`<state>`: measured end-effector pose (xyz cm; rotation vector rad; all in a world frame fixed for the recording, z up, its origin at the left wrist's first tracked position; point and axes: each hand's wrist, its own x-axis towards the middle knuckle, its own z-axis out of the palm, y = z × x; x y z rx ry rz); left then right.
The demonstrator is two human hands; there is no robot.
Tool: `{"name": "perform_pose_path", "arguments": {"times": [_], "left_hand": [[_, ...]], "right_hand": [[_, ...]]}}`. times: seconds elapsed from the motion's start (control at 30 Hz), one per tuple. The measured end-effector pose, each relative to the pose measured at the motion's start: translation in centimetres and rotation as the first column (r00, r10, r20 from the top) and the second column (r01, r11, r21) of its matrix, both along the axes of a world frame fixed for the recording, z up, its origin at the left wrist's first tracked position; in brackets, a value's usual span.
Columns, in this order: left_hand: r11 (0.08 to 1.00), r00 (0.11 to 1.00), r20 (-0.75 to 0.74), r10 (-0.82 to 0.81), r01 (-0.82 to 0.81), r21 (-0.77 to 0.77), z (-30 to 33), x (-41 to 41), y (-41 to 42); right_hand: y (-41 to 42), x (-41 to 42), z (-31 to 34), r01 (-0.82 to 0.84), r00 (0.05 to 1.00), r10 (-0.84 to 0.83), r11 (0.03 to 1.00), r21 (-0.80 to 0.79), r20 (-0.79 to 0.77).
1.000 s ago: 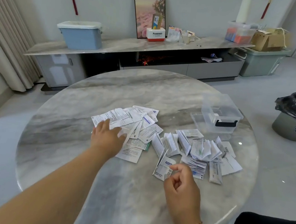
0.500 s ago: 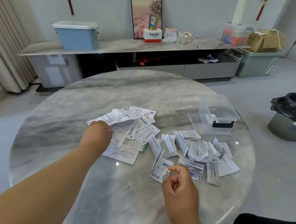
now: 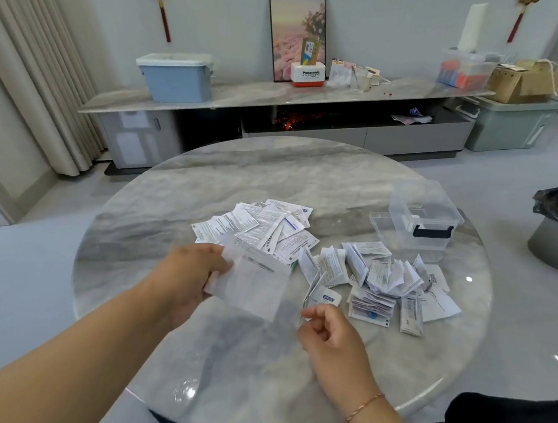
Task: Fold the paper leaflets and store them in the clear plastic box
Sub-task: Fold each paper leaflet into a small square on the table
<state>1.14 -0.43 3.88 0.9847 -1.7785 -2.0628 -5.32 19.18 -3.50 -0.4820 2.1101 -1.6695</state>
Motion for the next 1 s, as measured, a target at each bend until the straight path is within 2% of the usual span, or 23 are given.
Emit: {"name": "perform_pose_path", "arguments": {"times": [0.07,0.13,0.17,0.23,0.3,0.33,0.4,0.43,0.47,0.5,0.53,0.57,0.6,0.63,0.77,0.83,0.87,0.9,0.93,1.0], "left_hand": [[0.991,0.99,-0.044,-0.134,0.134,-0.013,0.9,1.9,1.4],[0.967,0.968,-0.047,-0.245,0.24,-0.083,1.2,3.8,2.4],[0.95,0.958,-0.028,-0.286,0.279,-0.139,1.1,4.7,2.8],[0.894,0.94,0.062,-0.335,0.338,-0.296,0.6,6.1,3.6],[0.848,0.915,0.114,-0.386,0.401,-0.348,0.3,7.1,4.2],[0.85,0.906,0.096,-0.411,0.419,-0.319,0.3,7.4,4.5],[0.89,0.922,0.026,-0.387,0.381,-0.249,0.4,7.3,5.1],[0.914,0.947,0.001,-0.321,0.31,-0.262,0.2,7.1,5.5],[0.9,0.974,0.018,-0.226,0.215,-0.378,-0.1,6.9,5.7],[0.828,0.989,0.046,-0.144,0.146,-0.542,-0.8,6.9,5.6],[0.716,0.993,0.069,-0.095,0.116,-0.688,-1.5,6.9,5.4],[0.612,0.994,0.078,-0.076,0.108,-0.784,-2.4,6.9,5.4],[0.56,0.993,0.082,-0.085,0.116,-0.82,-3.4,6.9,5.2],[0.572,0.991,0.098,-0.093,0.133,-0.81,-4.2,7.0,5.2],[0.738,0.964,0.241,-0.115,0.246,-0.629,-7.8,7.3,5.7],[0.749,0.952,0.299,-0.069,0.247,-0.614,-9.1,7.3,5.7],[0.703,0.953,0.301,-0.008,0.219,-0.676,-9.6,7.3,5.6],[0.585,0.96,0.268,0.08,0.173,-0.793,-9.9,7.4,5.4],[0.421,0.974,0.195,0.113,0.13,-0.897,-10.0,7.4,5.4],[0.157,0.992,0.102,-0.077,0.113,-0.981,-9.9,7.7,6.2]], "right_hand": [[0.0,-0.1,0.7,-0.024,0.987,0.03,0.999,-0.041,0.158],[0.2,-0.3,1.3,-0.049,0.935,0.096,0.988,-0.144,0.341],[0.3,-0.3,1.3,-0.063,0.913,0.136,0.978,-0.198,0.384],[0.7,-0.2,1.5,-0.086,0.918,0.185,0.956,-0.28,0.351],[1.0,0.0,1.8,-0.111,0.961,0.185,0.939,-0.326,0.206],[1.1,0.1,2.0,-0.14,0.981,0.174,0.942,-0.305,0.088],[1.3,0.0,2.3,-0.172,0.97,0.14,0.973,-0.152,-0.201],[1.4,0.0,2.5,-0.172,0.935,0.141,0.983,-0.068,-0.324],[1.6,0.0,2.5,-0.186,0.903,0.162,0.982,-0.022,-0.397],[1.7,0.1,2.5,-0.219,0.89,0.196,0.976,-0.008,-0.411],[1.8,0.3,2.5,-0.263,0.899,0.239,0.965,-0.016,-0.366],[1.8,0.4,2.4,-0.307,0.907,0.286,0.952,-0.021,-0.31],[1.7,0.4,2.1,-0.328,0.912,0.315,0.945,-0.005,-0.264],[1.7,0.2,1.6,-0.322,0.913,0.322,0.946,0.043,-0.251],[1.7,-0.2,-1.0,-0.246,0.922,0.331,0.903,0.353,-0.202],[1.6,0.0,-2.1,-0.197,0.936,0.298,0.885,0.423,-0.188],[1.5,0.2,-2.3,-0.176,0.944,0.274,0.887,0.426,-0.181],[1.3,0.4,-2.5,-0.155,0.951,0.253,0.887,0.434,-0.179],[1.3,0.7,-2.4,-0.132,0.958,0.231,0.883,0.451,-0.17],[1.0,1.2,-2.5,-0.096,0.983,0.154,0.899,0.428,-0.103]]}}
